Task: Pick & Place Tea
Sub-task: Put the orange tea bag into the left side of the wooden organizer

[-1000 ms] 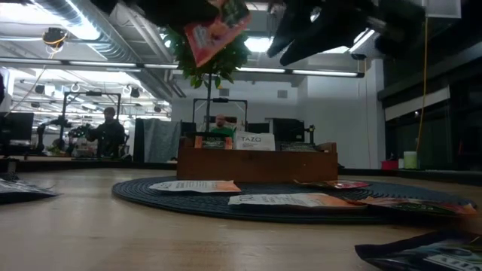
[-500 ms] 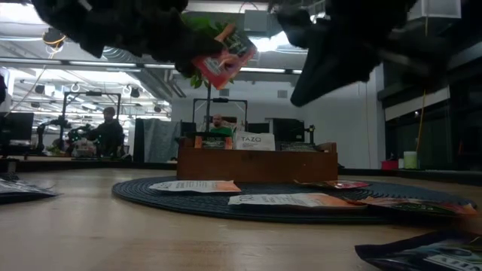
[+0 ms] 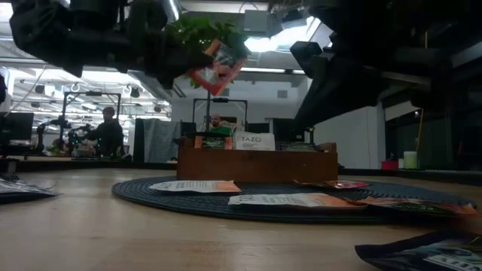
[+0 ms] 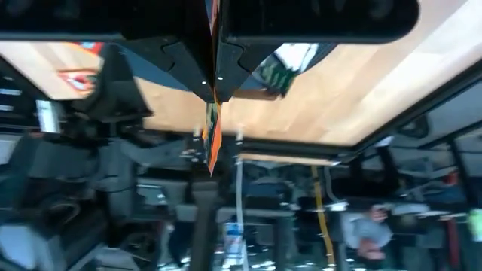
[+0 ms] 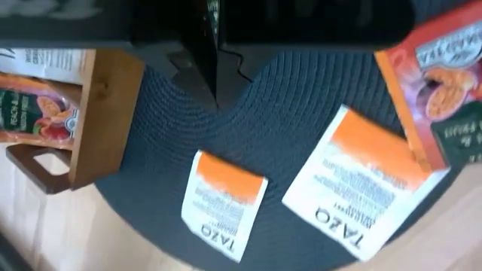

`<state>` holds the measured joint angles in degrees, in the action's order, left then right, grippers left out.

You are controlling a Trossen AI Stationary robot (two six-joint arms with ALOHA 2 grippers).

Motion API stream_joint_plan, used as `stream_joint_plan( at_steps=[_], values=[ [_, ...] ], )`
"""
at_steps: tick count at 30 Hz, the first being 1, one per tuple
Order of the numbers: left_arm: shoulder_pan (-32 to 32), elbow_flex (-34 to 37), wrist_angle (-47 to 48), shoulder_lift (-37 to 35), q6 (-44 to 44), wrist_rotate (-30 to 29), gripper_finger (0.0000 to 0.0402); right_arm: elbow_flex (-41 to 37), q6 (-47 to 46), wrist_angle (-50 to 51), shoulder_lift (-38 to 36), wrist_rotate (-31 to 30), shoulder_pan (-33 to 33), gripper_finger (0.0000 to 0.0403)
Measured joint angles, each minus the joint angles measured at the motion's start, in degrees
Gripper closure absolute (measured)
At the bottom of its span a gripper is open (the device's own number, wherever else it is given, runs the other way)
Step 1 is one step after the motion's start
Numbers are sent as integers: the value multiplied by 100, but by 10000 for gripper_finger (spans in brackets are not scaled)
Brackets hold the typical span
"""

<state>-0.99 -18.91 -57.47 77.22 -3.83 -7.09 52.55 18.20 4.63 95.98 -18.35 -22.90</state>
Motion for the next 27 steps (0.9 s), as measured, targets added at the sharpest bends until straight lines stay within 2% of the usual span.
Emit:
stream_joint_plan(
  at_steps=[2,9,16,27],
  values=[
    [-70,62,-81,86,-63,-225,399,-133,8,-325,0,0,0,399],
    [-227,74,-603,474,-85,-377,399,-249,37,-879,0,-68,3,399],
    [-579,74,-1471,535,333,-387,399,-249,-129,-1580,-58,-1268,8,399],
    [-1180,65,-2475,535,918,-593,399,-247,-276,-2817,-555,-1566,9,399]
  ],
)
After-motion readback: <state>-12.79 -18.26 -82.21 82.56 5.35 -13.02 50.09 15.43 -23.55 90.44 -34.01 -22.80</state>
